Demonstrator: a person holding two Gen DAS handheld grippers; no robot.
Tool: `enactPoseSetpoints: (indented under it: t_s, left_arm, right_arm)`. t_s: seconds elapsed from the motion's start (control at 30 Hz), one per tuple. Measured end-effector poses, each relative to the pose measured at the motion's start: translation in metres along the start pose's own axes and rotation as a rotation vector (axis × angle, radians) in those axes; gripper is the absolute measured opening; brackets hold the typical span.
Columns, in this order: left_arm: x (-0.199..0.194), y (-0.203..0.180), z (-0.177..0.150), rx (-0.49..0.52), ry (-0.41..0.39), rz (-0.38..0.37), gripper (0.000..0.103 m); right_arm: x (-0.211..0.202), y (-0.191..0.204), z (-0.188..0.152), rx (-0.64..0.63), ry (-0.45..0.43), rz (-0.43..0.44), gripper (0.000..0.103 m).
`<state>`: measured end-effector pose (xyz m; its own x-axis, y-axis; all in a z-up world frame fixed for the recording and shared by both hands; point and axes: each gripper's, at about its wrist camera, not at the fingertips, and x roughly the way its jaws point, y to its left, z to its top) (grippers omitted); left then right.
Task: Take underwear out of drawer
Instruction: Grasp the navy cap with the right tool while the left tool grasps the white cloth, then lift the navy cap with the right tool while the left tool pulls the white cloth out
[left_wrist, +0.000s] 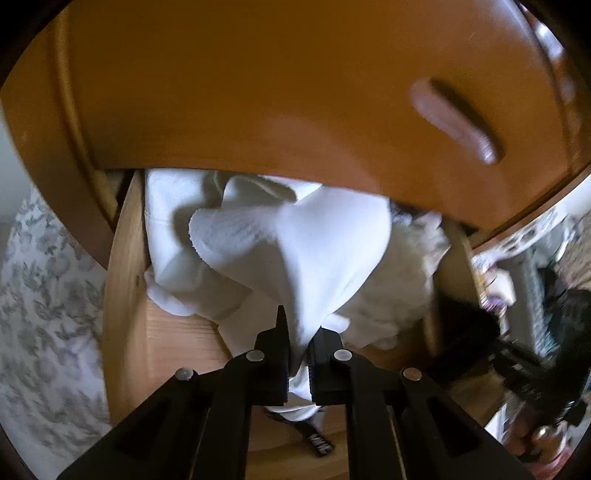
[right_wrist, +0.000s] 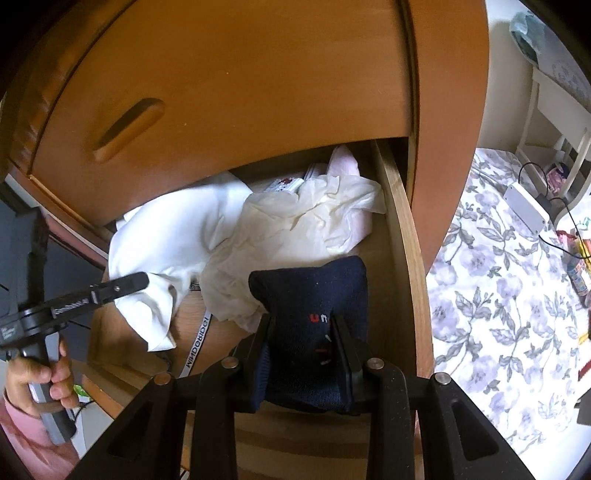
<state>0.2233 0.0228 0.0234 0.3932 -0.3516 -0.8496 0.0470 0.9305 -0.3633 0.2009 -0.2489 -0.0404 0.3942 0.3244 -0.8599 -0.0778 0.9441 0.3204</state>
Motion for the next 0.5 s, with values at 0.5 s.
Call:
enactPoseSetpoints:
  t_s: [0.5]
  left_arm:
    - [-0.024, -0.017, -0.012, -0.01, -0.15, -0.333, 0.005]
  right_arm:
    - [-0.009, 0.0, -0.009, 0.032, -0.03, 0.036, 0.032]
